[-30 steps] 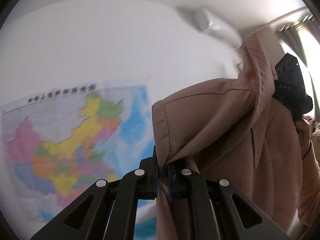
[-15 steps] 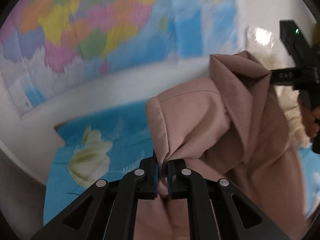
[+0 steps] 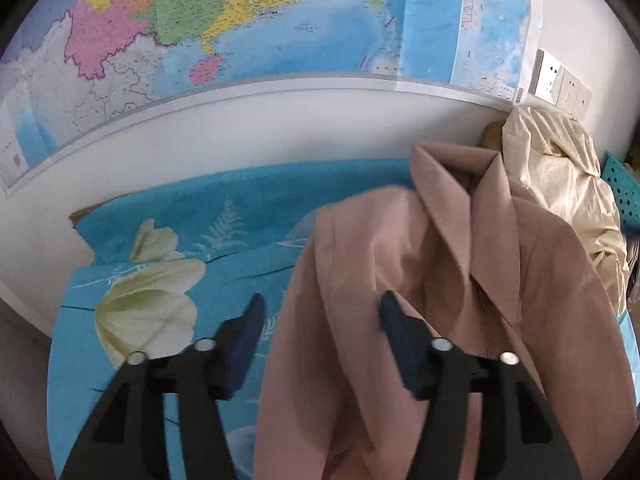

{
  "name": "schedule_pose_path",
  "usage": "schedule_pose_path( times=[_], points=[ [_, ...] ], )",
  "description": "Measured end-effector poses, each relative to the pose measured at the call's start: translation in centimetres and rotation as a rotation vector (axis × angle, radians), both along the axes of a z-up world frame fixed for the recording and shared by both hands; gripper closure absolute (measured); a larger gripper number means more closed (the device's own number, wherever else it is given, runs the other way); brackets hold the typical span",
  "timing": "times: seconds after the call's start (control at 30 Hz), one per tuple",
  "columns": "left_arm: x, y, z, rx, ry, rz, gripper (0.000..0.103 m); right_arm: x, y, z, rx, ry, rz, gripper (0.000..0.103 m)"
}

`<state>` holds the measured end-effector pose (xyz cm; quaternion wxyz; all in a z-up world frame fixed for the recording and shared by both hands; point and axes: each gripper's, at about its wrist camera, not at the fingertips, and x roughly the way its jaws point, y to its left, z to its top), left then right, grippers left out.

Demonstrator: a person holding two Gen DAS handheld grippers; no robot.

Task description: Fold large clothes

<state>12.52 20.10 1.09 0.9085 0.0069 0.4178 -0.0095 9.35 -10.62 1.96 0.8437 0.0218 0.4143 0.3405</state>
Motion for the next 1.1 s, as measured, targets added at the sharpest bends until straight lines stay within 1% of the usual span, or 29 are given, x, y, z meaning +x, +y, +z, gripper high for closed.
schedule_pose_path(
  times=[0.03,0.07,0.13,0.17,0.2,0.23,0.27,0.3,0.37,0.4,0.43,0.47,0.5,0.53,0.57,0.63,0.67,0.7,0.73,0.8,0.83,0.87,0.9,0.93,0.97,1.0,1.03,1.07,1.1],
  points=[
    [0.1,-0.1,0.0,0.0,0.001,-0.013,0.037,-2.2,0.6,-0.9,-0.022,0.019,0.036,0.006],
    [0.3,-0.2,-0.1,0.007,0.0,-0.023,0.033,-3.2,1.1,-1.5,-0.023,0.039,0.057,0.006],
    [0.7,-0.4,-0.4,0.011,0.004,-0.027,0.03,-5.5,2.0,-3.5,-0.037,0.1,0.095,0.006],
    [1.1,-0.6,-0.7,0.008,0.017,-0.034,0.029,-6.1,3.2,-4.5,-0.043,0.134,0.116,0.009],
    [1.3,-0.6,-0.9,0.01,0.023,-0.03,0.029,-6.5,4.3,-5.6,-0.073,0.152,0.131,0.016],
    [1.6,-0.7,-1.3,0.007,0.031,-0.028,0.029,-6.6,4.7,-6.0,-0.093,0.157,0.136,0.051],
    [1.7,-0.8,-1.5,0.005,0.037,-0.028,0.029,-7.0,5.0,-6.7,-0.107,0.181,0.158,0.092],
    [1.8,-0.7,-1.7,0.005,0.042,-0.022,0.029,-7.1,4.9,-6.9,-0.111,0.206,0.16,0.1],
    [1.6,-0.6,-2.0,0.002,0.048,-0.02,0.029,-7.3,3.7,-5.1,-0.126,0.145,0.127,0.1],
    [1.5,-0.5,-2.0,0.0,0.048,-0.023,0.029,-7.5,2.7,-3.6,-0.138,0.102,0.106,0.1],
    [1.4,-0.3,-1.9,0.0,0.046,-0.026,0.029,-7.5,1.6,-2.2,-0.143,0.081,0.087,0.101],
    [1.2,-0.2,-1.8,0.001,0.042,-0.028,0.029,-7.6,-0.2,0.3,-0.16,0.036,0.049,0.101],
    [1.1,-0.1,-1.5,0.003,0.034,-0.032,0.029,-7.5,-1.4,1.7,-0.186,0.002,0.022,0.101],
    [1.0,0.1,-1.2,0.004,0.025,-0.037,0.029,-7.5,-2.9,3.9,-0.24,-0.049,-0.012,0.101],
    [1.0,0.1,-0.9,0.003,0.017,-0.037,0.029,-6.7,-4.1,5.1,-0.273,-0.074,-0.048,0.101],
    [1.0,0.4,0.0,-0.006,-0.006,-0.04,0.029,-5.7,-6.3,7.0,-0.339,-0.112,-0.102,0.101],
    [1.1,0.4,0.4,-0.013,-0.019,-0.043,0.029,-5.3,-7.7,7.3,-0.359,-0.12,-0.118,0.101],
    [1.2,0.3,0.8,-0.018,-0.031,-0.047,0.029,-4.4,-9.4,7.3,-0.369,-0.106,-0.153,0.1],
    [1.3,0.2,1.1,-0.023,-0.038,-0.05,0.028,-3.2,-11.2,6.8,-0.38,-0.086,-0.202,0.096],
    [1.9,-0.4,1.3,-0.032,-0.045,-0.06,0.026,-1.1,-13.7,4.3,-0.4,-0.018,-0.294,0.084],
    [2.2,-0.8,1.2,-0.033,-0.043,-0.066,0.026,0.3,-15.1,1.8,-0.44,0.05,-0.363,0.072],
    [2.7,-1.4,1.0,-0.032,-0.032,-0.082,0.025,0.9,-15.4,-0.1,-0.468,0.091,-0.394,0.063],
    [3.2,-2.0,0.7,-0.024,-0.024,-0.094,0.025,1.3,-16.2,-1.5,-0.467,0.122,-0.429,0.058],
    [3.5,-2.5,0.5,-0.012,-0.017,-0.101,0.025,1.5,-16.7,-2.1,-0.446,0.138,-0.445,0.057],
    [4.1,-3.2,0.1,0.007,-0.004,-0.112,0.025,1.5,-16.7,-2.0,-0.415,0.131,-0.449,0.054],
    [4.7,-3.9,-0.2,0.02,0.007,-0.123,0.025,1.1,-16.5,-1.3,-0.39,0.091,-0.452,0.047],
    [5.2,-4.3,-0.4,0.028,0.015,-0.13,0.025,0.4,-15.7,0.2,-0.386,0.011,-0.459,0.034],
    [6.0,-4.9,-0.7,0.044,0.027,-0.138,0.025,-0.2,-14.8,1.3,-0.383,-0.056,-0.452,0.024],
    [6.6,-5.3,-0.9,0.053,0.032,-0.14,0.025,-0.7,-13.4,2.3,-0.38,-0.121,-0.427,0.023]
  ],
)
